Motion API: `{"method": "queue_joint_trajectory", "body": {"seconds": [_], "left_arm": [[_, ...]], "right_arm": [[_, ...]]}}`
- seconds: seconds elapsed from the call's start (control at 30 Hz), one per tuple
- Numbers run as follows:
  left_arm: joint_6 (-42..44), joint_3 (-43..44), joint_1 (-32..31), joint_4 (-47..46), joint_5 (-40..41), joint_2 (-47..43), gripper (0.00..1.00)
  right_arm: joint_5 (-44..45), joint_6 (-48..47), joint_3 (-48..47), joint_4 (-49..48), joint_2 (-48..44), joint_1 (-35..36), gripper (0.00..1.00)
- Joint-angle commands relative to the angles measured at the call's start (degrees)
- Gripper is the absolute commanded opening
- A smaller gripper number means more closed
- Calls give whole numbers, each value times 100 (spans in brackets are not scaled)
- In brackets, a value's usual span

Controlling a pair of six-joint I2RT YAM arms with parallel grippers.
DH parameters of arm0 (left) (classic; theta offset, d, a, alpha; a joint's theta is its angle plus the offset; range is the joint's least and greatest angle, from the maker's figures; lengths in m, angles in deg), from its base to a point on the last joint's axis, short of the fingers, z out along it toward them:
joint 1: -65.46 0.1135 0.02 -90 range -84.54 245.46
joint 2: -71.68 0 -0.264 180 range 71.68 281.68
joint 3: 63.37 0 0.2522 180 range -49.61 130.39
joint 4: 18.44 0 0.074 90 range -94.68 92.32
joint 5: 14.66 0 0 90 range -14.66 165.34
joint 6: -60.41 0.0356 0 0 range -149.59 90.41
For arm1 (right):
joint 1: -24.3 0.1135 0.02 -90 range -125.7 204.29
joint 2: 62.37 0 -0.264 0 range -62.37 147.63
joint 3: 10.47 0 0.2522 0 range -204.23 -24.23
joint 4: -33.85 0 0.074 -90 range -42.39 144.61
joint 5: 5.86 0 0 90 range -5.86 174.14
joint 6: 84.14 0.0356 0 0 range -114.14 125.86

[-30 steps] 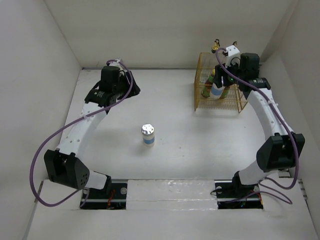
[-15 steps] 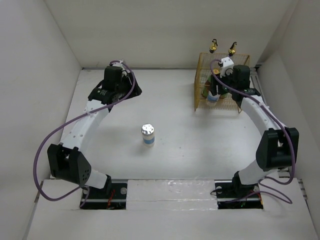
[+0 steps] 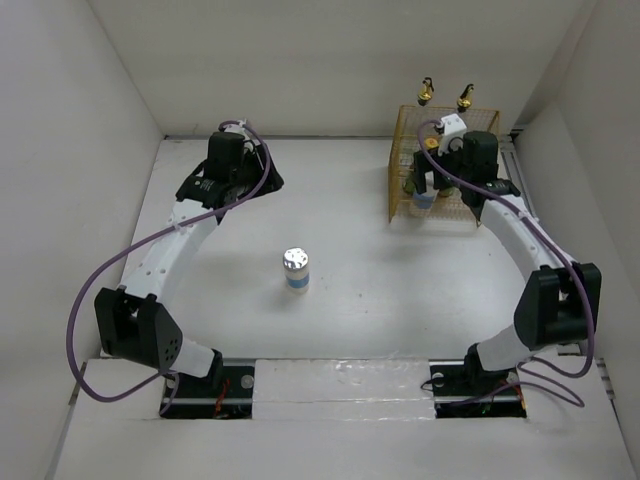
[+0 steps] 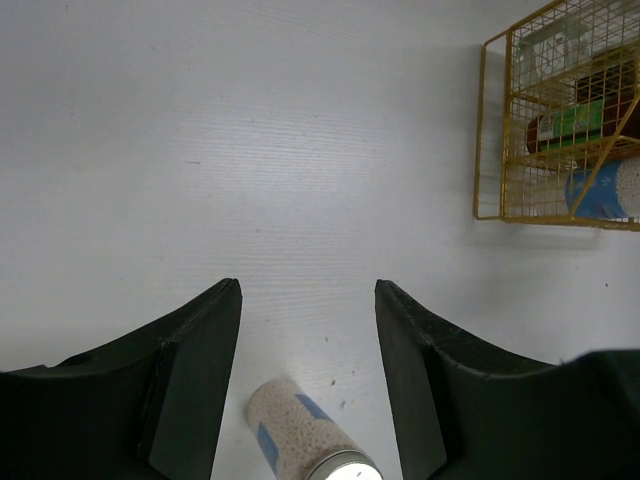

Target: Organize the condiment bottles

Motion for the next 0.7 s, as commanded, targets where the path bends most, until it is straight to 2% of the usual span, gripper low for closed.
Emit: {"method": "queue_joint_trajectory", "body": {"seconds": [0.0,0.03,0.07,0.13,0.17,0.2,0.23,0.27,0.3,0.33,0.37,0.4,0.43,0.47,0.5,0.53,0.63,0.67], "left_arm": [[-21,209,14,-132,-15,-43,52],[-21,261,14,-132,-15,-43,52],[-21,314,14,-80,46,-43,52],[32,375,67,-79,107,-43,52],[32,437,67,-79,108,-96,51],[32,438,67,-79,108,-96,46],[32,507,67,-79,108,-96,43],[32,560,119,-79,108,-96,33],[32,561,119,-79,108,-96,19],[32,621,119,-79,108,-96,4],[-29,622,119,-79,108,-96,4],[-30,622,119,-131,56,-96,4],[-30,622,119,-132,55,-96,7],[-30,674,119,-132,55,-96,12],[-30,675,119,-132,55,-96,30],[-30,675,119,-132,55,-96,38],[-30,675,119,-10,107,-157,53],[-30,675,119,-9,108,-158,54]], "right_arm": [[229,-81,-263,146,-551,120,95],[230,-142,-263,199,-770,200,87],[282,-142,-263,261,-894,296,60],[134,-195,-53,323,-1140,742,17],[29,-195,174,323,-1341,954,4],[-225,-195,307,323,-1404,1209,0],[-332,-195,421,323,-1405,1768,0],[-429,-195,623,323,-1405,2078,11],[-569,-195,720,323,-1405,2368,26],[-857,-195,791,218,-1274,2650,44],[-860,-282,792,270,-1160,3183,63],[-764,-405,722,270,-880,3424,86],[-763,-467,661,322,-730,3609,100],[-763,-537,564,392,-571,3915,100],[-816,-590,459,393,-405,4023,100],[-868,-678,249,471,-81,4119,100],[-939,-740,-103,472,526,4436,100],[-800,-740,-183,472,668,4498,100]]}}
